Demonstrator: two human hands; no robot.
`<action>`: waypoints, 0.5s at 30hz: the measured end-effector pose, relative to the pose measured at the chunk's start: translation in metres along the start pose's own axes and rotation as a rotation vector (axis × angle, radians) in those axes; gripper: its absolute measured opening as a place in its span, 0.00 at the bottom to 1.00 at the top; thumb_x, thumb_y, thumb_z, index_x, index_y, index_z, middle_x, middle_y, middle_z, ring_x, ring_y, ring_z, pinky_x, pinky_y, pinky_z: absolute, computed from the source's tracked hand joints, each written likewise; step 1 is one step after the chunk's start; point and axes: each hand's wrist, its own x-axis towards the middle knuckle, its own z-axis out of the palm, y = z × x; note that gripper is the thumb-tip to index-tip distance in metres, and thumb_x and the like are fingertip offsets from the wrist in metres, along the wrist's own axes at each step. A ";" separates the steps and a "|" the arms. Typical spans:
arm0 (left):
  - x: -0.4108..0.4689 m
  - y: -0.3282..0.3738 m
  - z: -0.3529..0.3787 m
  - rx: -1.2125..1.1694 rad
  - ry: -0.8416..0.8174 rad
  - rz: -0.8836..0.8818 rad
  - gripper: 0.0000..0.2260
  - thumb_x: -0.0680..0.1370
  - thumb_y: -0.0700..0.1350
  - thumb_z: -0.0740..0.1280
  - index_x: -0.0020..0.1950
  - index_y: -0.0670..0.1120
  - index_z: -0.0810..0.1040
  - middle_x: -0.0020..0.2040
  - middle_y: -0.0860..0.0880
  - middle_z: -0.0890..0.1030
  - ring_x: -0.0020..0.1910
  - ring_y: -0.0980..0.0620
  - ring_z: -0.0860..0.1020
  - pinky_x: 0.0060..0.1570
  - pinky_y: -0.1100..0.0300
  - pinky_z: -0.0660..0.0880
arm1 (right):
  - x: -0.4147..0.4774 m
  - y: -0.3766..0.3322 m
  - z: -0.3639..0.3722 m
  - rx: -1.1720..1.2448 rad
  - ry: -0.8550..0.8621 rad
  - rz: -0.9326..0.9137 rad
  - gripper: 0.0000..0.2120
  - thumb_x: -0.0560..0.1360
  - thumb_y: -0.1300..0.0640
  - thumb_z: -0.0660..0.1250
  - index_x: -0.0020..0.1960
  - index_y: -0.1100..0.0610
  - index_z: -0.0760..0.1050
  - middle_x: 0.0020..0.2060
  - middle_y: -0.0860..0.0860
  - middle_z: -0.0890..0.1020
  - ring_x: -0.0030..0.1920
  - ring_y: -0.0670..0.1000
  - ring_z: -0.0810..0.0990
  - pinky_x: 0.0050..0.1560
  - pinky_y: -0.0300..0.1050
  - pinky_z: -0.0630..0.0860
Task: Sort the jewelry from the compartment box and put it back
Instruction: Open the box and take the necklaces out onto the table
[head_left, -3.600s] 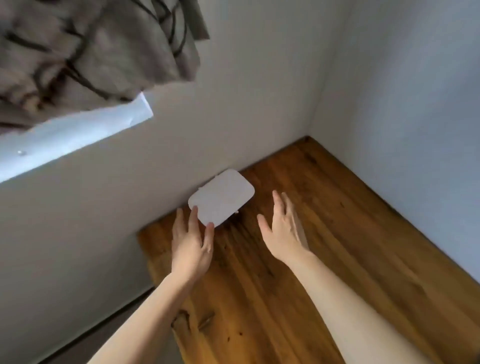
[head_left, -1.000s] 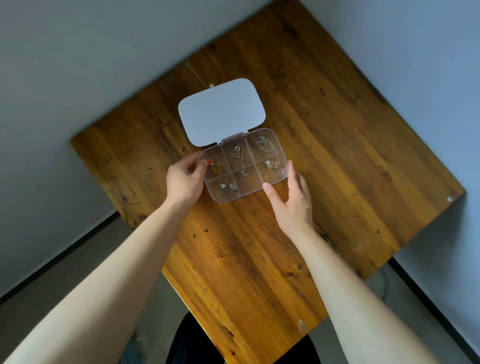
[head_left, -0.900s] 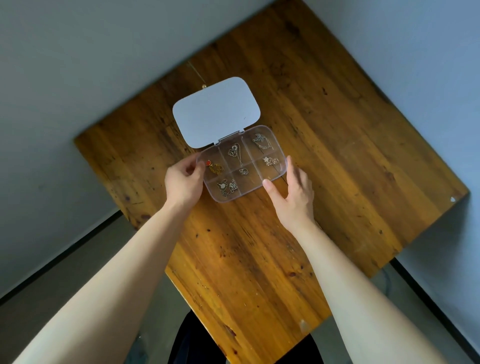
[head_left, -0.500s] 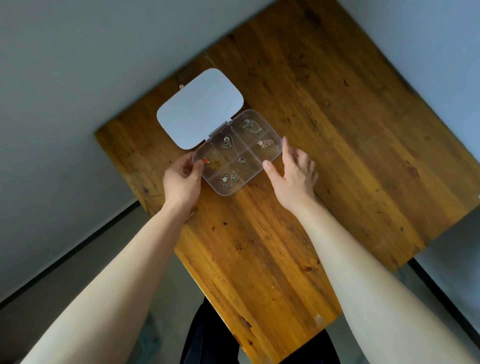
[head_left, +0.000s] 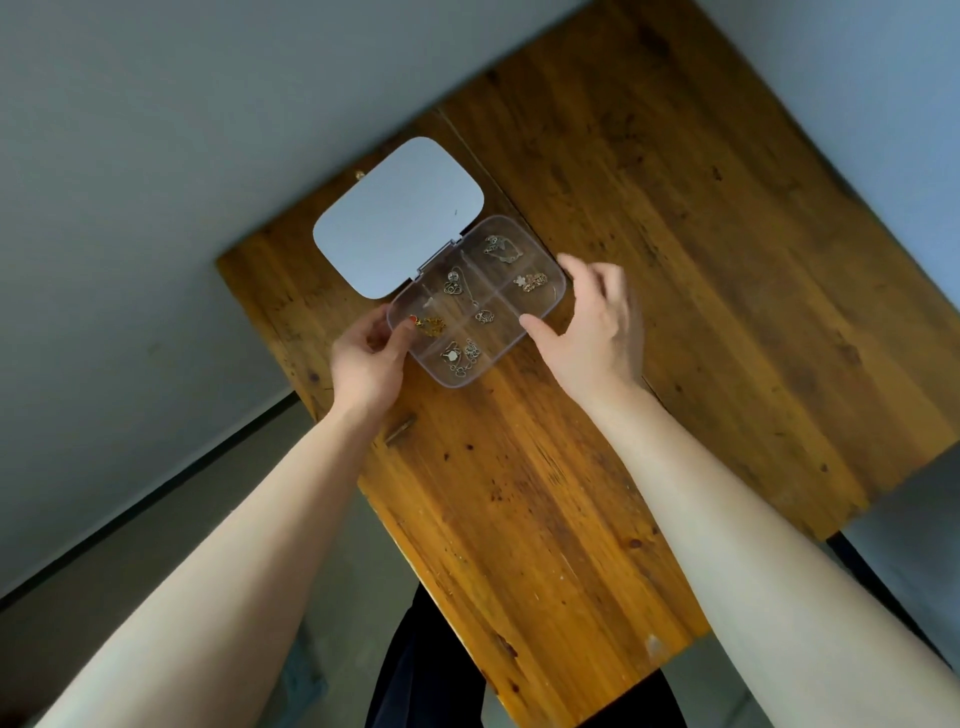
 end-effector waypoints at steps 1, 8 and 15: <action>-0.001 0.000 0.000 0.005 0.000 0.005 0.10 0.78 0.50 0.71 0.58 0.58 0.80 0.43 0.58 0.83 0.43 0.56 0.82 0.44 0.55 0.80 | 0.002 -0.007 0.000 -0.033 0.017 -0.073 0.26 0.72 0.47 0.76 0.67 0.51 0.75 0.58 0.53 0.77 0.54 0.49 0.73 0.49 0.46 0.77; 0.000 0.005 -0.004 0.235 0.050 0.182 0.18 0.70 0.46 0.78 0.52 0.50 0.72 0.44 0.50 0.76 0.37 0.54 0.74 0.33 0.62 0.70 | 0.013 -0.045 0.027 -0.361 -0.187 -0.245 0.16 0.76 0.46 0.71 0.58 0.54 0.83 0.55 0.56 0.83 0.56 0.57 0.80 0.53 0.50 0.76; 0.013 0.014 0.005 0.632 -0.165 0.175 0.18 0.79 0.51 0.70 0.69 0.58 0.76 0.59 0.44 0.71 0.53 0.43 0.76 0.52 0.53 0.76 | 0.013 -0.051 0.042 -0.380 -0.104 -0.118 0.15 0.75 0.43 0.72 0.56 0.50 0.84 0.49 0.53 0.85 0.52 0.55 0.82 0.51 0.48 0.74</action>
